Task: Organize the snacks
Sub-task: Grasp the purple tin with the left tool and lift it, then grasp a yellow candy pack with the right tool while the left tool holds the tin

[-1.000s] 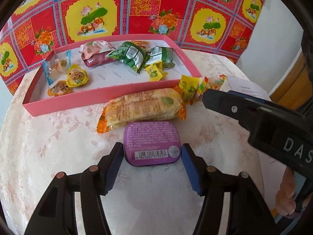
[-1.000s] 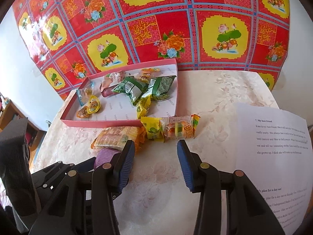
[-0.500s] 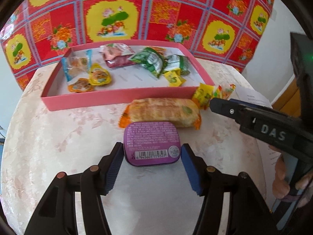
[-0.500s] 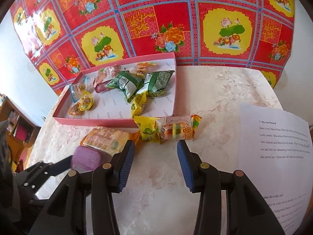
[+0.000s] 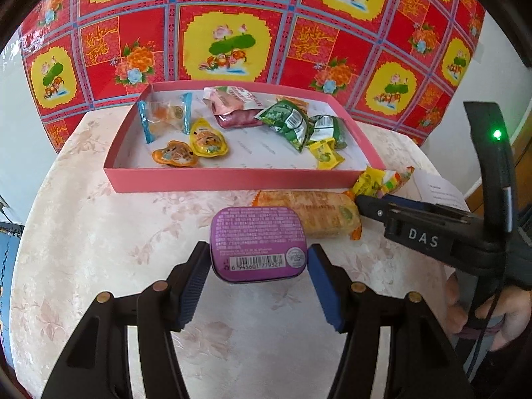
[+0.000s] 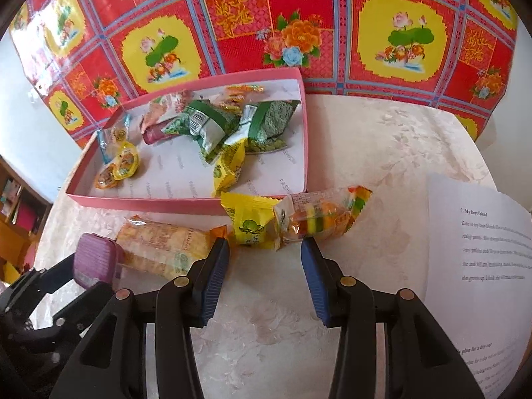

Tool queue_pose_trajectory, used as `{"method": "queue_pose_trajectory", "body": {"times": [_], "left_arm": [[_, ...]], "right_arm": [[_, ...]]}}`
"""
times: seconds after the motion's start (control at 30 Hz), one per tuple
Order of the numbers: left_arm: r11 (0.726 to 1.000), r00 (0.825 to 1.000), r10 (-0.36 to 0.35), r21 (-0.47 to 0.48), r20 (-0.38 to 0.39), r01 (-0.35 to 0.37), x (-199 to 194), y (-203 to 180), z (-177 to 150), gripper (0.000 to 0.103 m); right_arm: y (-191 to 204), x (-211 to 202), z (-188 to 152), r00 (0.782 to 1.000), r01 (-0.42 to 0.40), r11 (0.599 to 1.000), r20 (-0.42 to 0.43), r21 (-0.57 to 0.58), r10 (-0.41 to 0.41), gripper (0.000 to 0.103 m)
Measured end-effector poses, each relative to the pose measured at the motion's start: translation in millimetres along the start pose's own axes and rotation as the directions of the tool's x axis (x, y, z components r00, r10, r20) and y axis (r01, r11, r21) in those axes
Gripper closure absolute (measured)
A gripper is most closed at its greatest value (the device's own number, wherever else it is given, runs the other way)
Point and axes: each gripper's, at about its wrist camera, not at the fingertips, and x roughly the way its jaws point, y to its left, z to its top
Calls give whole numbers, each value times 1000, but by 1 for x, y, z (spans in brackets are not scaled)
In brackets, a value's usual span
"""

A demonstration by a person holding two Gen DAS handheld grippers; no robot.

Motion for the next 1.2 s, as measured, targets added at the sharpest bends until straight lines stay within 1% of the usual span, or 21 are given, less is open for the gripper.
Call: {"method": "queue_pose_trajectory", "body": {"times": [0.37,0.47,0.5,0.53,0.63,0.67,0.93,1.2], "left_arm": [[1000,1000,-2,-10,3,2,-1,4,2,40],[1000,1000,1,-10,8,-1,-2,4,4,40],[1000,1000,1,-10,8,-1,-3,4,4,40],[1000,1000,2,-11,9,-2,-3,4,4,40],[1000,1000,5,-12,13,-5,-5,5,5,40],[1000,1000,6,-13,15,-5,-6,5,5,40],[1000,999,8,-14,33,-8,-14,6,6,40],[1000,999,10,-13,52,-9,-22,6,7,40]], "right_arm": [[7,7,8,1000,24,999,12,-30,-23,57],[7,7,8,1000,19,1000,16,-23,-18,57],[6,7,8,1000,13,1000,16,-16,-13,60],[5,7,8,1000,9,1000,14,-8,-9,69],[0,6,8,1000,3,1000,9,18,-3,79],[-1,5,8,1000,-2,1000,8,25,2,80],[2,-5,2,1000,-23,999,12,32,23,81],[6,-28,-5,998,-41,999,40,27,40,81]]}}
